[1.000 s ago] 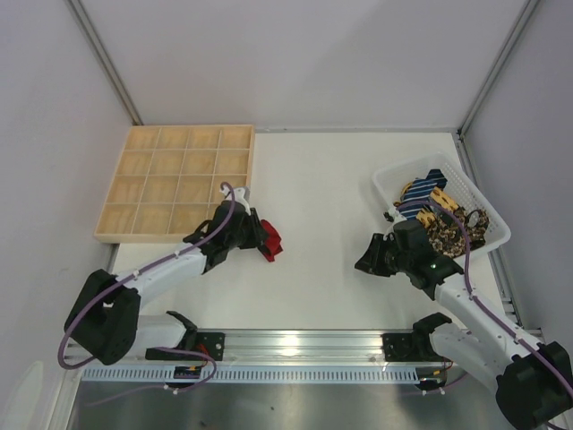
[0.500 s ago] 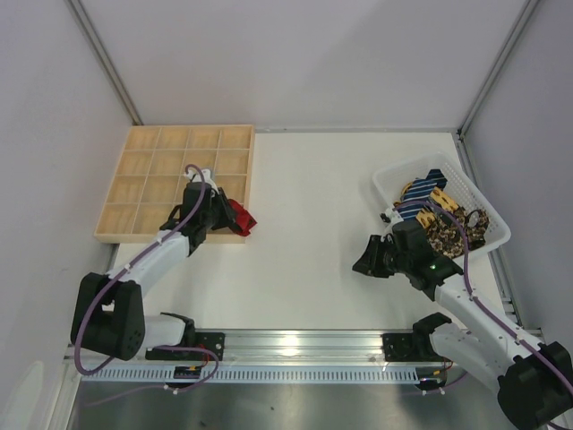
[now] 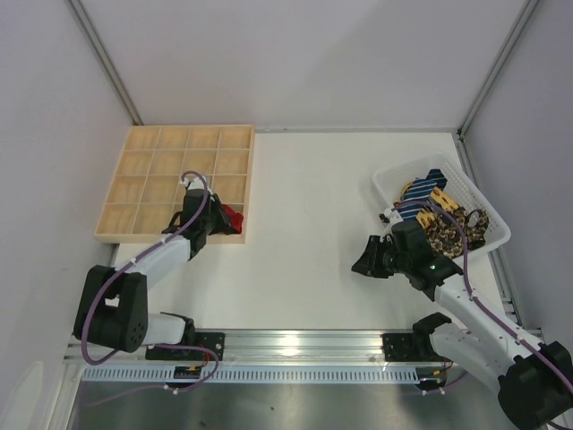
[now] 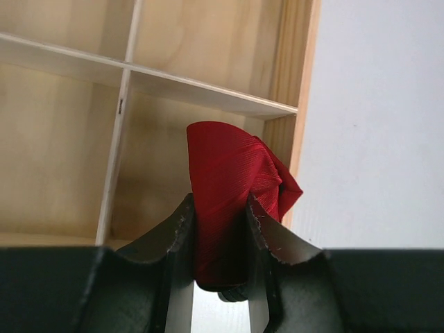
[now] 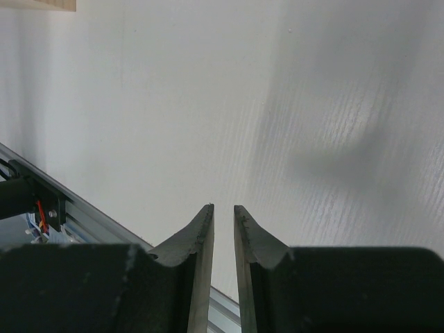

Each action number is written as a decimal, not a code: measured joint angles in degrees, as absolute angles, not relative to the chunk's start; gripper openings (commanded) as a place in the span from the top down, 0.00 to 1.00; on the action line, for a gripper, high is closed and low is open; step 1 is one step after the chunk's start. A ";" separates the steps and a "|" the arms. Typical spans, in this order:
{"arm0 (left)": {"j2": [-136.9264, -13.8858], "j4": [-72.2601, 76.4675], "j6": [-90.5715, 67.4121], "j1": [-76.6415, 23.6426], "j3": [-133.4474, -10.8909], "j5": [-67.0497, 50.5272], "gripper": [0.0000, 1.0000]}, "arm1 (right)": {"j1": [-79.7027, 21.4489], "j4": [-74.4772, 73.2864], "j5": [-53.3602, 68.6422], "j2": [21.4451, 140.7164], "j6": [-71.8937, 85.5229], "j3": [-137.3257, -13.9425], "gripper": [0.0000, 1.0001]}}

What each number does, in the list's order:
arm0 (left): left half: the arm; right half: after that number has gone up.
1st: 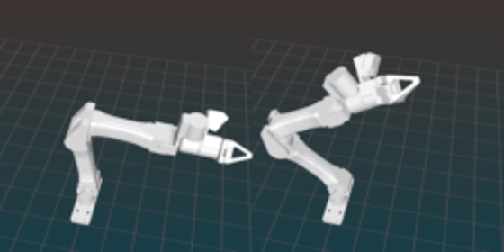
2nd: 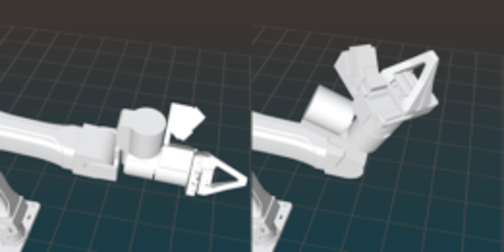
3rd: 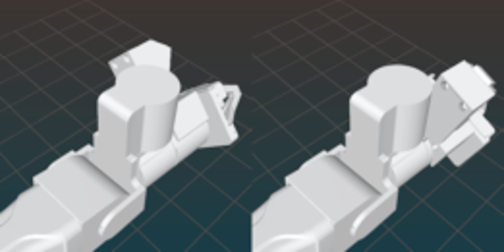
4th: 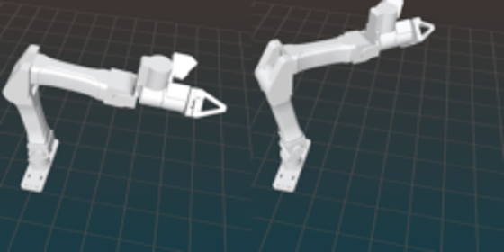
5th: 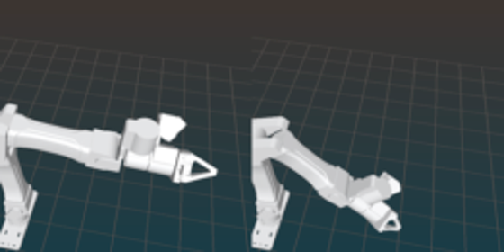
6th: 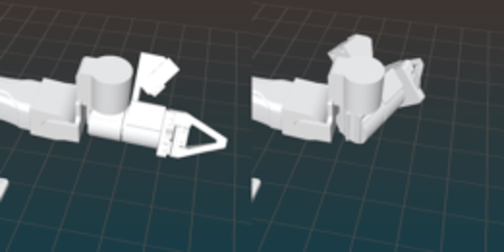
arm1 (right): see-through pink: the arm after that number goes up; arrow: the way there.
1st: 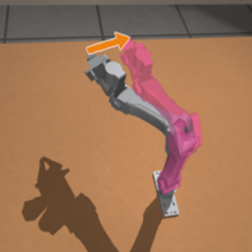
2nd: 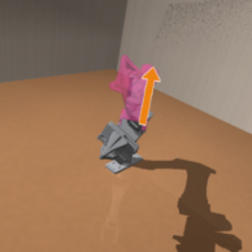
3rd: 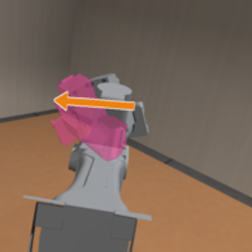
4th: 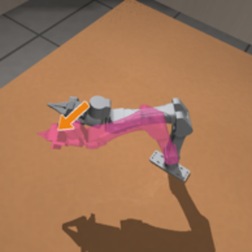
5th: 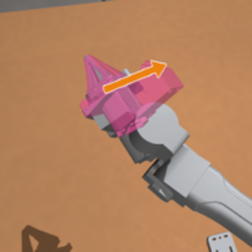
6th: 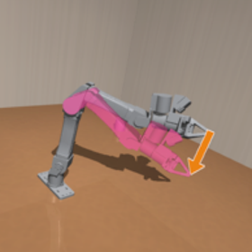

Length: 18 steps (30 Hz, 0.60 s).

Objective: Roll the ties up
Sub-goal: Place the rolled tie into the container

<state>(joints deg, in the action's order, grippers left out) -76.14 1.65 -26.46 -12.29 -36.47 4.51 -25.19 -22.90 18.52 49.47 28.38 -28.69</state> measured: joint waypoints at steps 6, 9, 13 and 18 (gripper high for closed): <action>-78.06 2.52 -26.35 -12.38 -36.16 7.94 1.00 | -25.30 -22.87 18.52 49.43 28.38 -28.69 0.77; -79.15 2.31 -25.93 -13.06 -36.23 10.20 1.00 | -25.34 -22.87 18.52 49.43 28.38 -28.69 0.77; -81.82 -0.64 -24.75 -15.18 -39.42 13.04 1.00 | -25.41 -22.90 18.52 49.43 28.36 -28.69 0.77; -84.16 -3.42 -23.42 -16.49 -42.72 14.90 1.00 | -25.45 -22.87 18.52 49.43 28.36 -28.69 0.77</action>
<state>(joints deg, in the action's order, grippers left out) -84.16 -3.42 -23.42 -16.49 -42.72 14.90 -25.45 -22.87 18.52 49.43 28.36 -28.69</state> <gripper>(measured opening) 0.328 0.231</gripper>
